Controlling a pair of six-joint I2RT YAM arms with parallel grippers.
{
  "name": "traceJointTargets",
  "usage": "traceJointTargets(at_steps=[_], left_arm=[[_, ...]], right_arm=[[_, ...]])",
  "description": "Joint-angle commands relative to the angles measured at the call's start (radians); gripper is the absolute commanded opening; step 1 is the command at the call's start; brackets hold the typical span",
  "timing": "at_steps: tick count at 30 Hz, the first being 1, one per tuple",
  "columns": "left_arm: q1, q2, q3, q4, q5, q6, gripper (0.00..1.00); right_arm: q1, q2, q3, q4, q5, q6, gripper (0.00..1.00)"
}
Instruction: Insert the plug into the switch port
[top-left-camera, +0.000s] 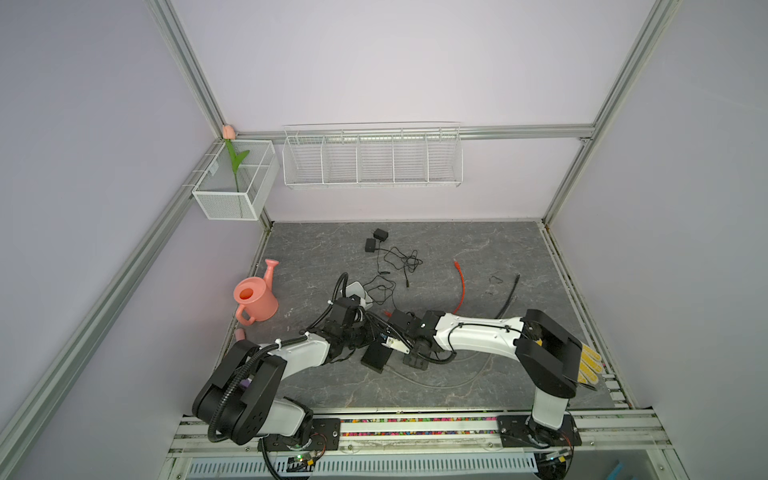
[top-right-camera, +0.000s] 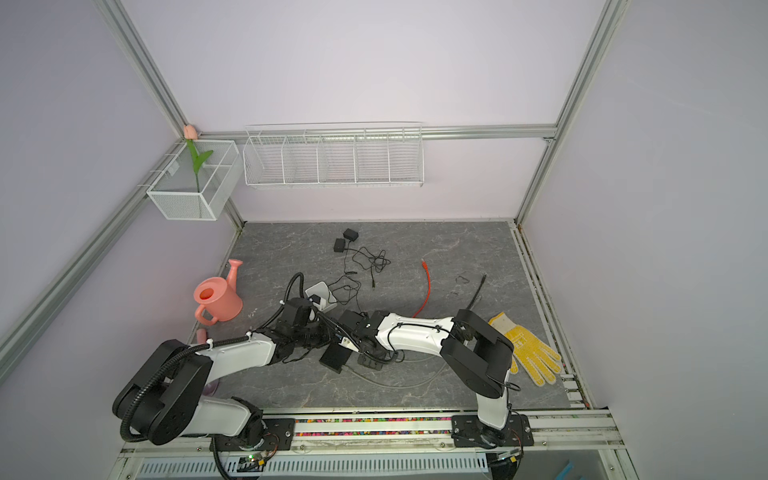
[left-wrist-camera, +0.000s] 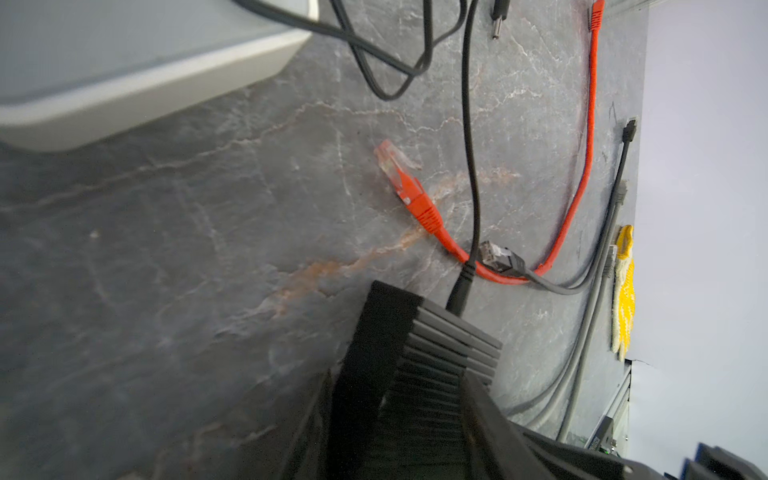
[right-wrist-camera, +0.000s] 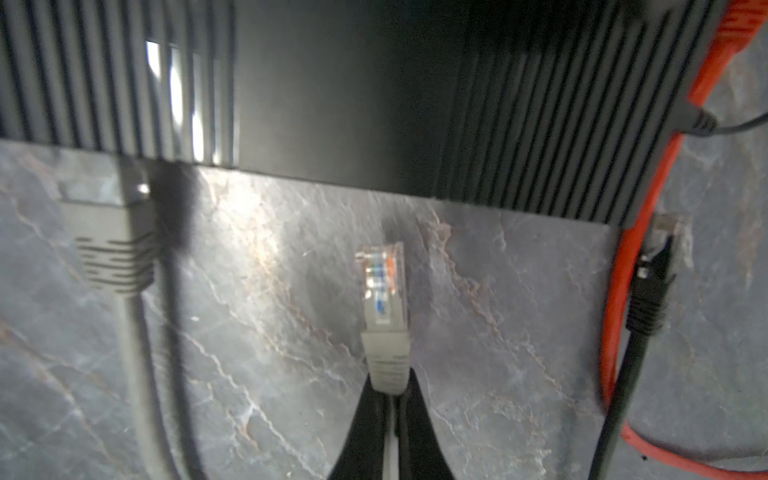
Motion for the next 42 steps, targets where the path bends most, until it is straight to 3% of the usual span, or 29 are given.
traceJointTargets(at_steps=[1, 17, 42], left_arm=[[-0.008, -0.048, -0.014, -0.029, -0.022, 0.018, 0.49], [-0.007, -0.177, -0.139, 0.005, -0.026, -0.001, 0.47], [-0.007, -0.243, -0.184, 0.029, -0.012, -0.003, 0.44]], right_arm=[[0.007, -0.026, -0.020, 0.000, -0.025, 0.021, 0.07], [0.024, 0.041, 0.056, 0.024, -0.067, 0.026, 0.07], [0.017, 0.110, 0.130, -0.016, 0.020, 0.063, 0.07]])
